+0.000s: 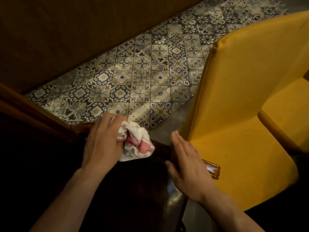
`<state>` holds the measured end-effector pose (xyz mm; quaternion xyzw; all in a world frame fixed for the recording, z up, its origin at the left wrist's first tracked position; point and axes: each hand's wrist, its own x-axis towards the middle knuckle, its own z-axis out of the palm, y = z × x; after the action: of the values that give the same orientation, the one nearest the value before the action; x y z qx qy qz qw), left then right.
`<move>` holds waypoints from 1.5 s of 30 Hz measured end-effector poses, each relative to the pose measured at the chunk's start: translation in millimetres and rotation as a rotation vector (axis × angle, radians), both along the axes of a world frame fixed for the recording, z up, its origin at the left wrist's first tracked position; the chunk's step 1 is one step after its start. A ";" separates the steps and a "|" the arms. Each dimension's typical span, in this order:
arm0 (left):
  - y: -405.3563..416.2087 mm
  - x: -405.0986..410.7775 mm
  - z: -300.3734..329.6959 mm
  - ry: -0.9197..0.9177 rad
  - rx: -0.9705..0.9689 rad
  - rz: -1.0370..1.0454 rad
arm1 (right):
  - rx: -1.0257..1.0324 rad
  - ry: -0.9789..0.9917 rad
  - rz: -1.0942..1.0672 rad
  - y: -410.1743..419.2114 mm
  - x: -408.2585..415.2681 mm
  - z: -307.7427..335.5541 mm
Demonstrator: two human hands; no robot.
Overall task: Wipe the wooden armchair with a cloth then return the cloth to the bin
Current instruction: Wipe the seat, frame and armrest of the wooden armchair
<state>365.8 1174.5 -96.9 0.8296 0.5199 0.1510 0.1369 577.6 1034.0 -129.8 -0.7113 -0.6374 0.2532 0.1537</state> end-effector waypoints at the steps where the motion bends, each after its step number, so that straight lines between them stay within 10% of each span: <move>1: 4.6 0.0 -2.4 0.048 -0.042 -0.022 | -0.058 -0.091 0.059 -1.5 -2.0 -5.5; 6: -3.1 22.5 -19.8 0.118 -0.283 -0.269 | -0.148 -0.292 0.079 4.0 -17.9 -18.0; 23: 1.2 17.9 -69.9 0.007 0.014 -0.299 | -0.168 -0.367 -0.012 8.7 -26.0 -27.5; 45: 18.5 2.9 -71.0 0.065 -0.168 0.162 | -0.096 -0.300 -0.040 8.0 -26.5 -32.8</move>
<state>368.7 1193.0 -167.9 0.7750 0.6001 0.0903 0.1765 551.1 1042.0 -162.6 -0.7603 -0.6261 0.1710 0.0276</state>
